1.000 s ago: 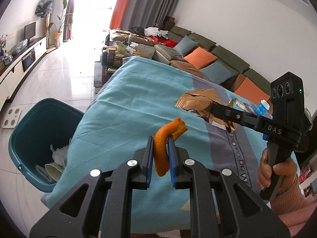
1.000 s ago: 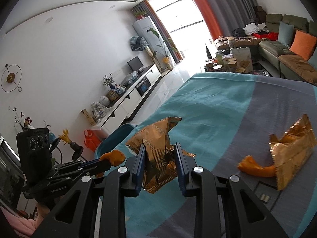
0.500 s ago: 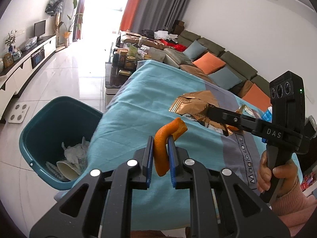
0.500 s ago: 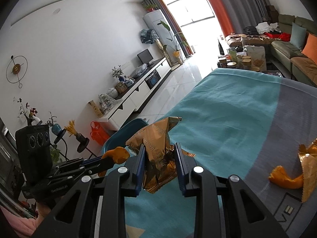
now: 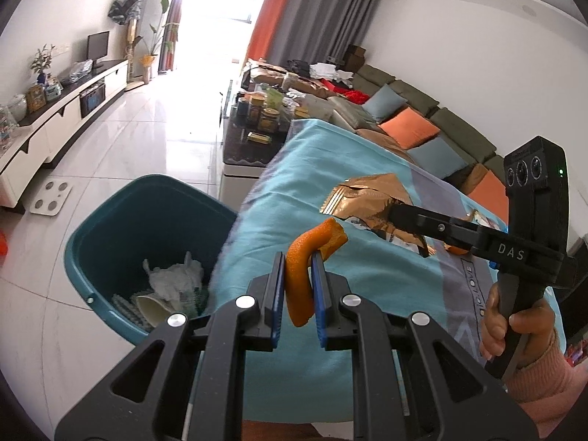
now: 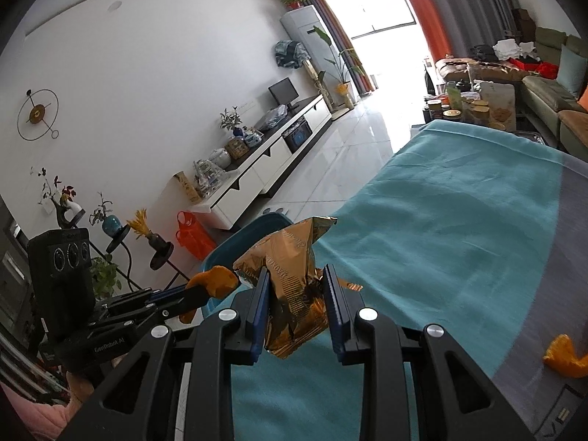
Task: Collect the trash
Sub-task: 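Carry the orange peel and gold bag over the teal bin and open both tools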
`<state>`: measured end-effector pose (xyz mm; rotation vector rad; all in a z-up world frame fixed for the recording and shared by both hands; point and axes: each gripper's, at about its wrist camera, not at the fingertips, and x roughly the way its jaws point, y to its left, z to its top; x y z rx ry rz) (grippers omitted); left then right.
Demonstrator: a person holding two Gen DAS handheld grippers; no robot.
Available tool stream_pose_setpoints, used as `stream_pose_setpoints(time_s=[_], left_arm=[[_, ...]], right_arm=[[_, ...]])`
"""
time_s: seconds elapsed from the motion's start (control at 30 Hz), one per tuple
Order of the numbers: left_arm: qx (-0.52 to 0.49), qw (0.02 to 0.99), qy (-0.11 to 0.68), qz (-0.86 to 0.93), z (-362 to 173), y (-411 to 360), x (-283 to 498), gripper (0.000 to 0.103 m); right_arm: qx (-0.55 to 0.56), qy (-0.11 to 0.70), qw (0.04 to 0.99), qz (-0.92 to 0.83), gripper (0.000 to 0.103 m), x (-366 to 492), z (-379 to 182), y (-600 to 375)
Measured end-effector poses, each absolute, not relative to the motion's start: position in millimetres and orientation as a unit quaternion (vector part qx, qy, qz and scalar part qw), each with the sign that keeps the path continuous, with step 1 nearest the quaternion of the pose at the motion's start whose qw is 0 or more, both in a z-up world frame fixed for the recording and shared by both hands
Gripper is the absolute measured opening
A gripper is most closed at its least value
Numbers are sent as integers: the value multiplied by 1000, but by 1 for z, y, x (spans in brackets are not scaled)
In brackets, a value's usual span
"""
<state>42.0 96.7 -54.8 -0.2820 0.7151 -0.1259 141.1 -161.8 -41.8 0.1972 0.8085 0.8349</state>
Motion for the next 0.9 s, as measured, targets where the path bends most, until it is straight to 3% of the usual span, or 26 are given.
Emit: stream_pose_setpoints(time_s=[0.9], left_arm=[[-175,921,346,32,-67,175,23,14]], right_arm=[[47,404,809,426,27,159,-37,-82]])
